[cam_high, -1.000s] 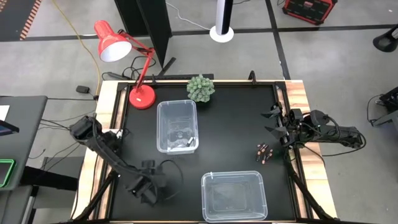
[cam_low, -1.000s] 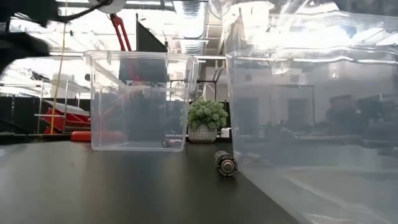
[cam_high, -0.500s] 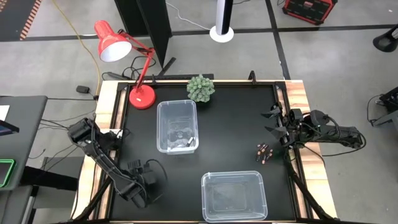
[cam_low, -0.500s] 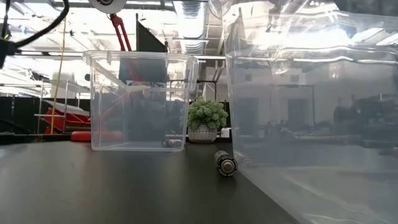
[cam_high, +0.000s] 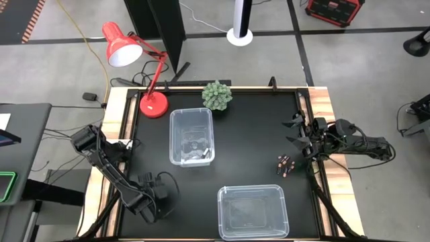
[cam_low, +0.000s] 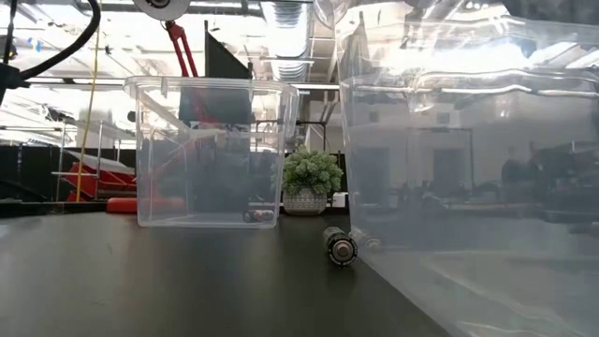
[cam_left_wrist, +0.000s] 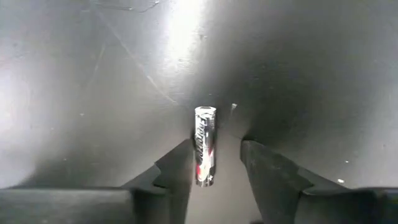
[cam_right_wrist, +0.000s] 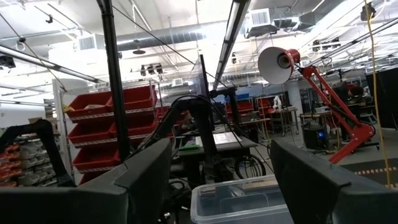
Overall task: Sort batteries
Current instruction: Put the silver battery into the top transparent bin
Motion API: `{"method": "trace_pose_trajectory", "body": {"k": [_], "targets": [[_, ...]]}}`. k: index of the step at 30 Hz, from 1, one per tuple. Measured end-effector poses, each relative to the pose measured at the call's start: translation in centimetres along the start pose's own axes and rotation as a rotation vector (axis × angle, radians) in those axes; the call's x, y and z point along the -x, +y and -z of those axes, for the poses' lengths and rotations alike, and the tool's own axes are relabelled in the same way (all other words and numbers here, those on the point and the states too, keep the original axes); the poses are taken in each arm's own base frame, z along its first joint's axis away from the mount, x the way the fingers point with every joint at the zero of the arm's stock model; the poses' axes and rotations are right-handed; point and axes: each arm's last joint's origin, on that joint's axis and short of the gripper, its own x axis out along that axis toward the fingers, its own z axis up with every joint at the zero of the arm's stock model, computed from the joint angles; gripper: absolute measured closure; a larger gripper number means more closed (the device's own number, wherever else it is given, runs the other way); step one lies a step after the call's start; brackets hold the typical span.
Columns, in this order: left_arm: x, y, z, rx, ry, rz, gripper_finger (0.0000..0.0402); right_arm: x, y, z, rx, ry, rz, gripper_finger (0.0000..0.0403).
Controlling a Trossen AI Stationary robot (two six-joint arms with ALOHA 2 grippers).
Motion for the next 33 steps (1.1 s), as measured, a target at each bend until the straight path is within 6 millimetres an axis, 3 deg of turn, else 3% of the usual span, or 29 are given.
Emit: {"method": "trace_pose_trajectory", "body": {"k": [9, 16, 33], "targets": [[-0.1, -0.1, 0.0, -0.012, -0.007, 0.007, 0.0386, 0.0, 0.0, 0.0, 0.002, 0.000, 0.000, 0.0111], [0.4, -0.4, -0.3, -0.031, -0.011, 0.006, 0.0387, 0.0, 0.0, 0.0, 0.014, 0.001, 0.000, 0.0111], [6.2, -3.1, -3.2, -0.269, -0.280, 0.033, 0.0393, 0.0, 0.0, 0.3, 0.014, 0.026, 0.004, 0.0111]]}}
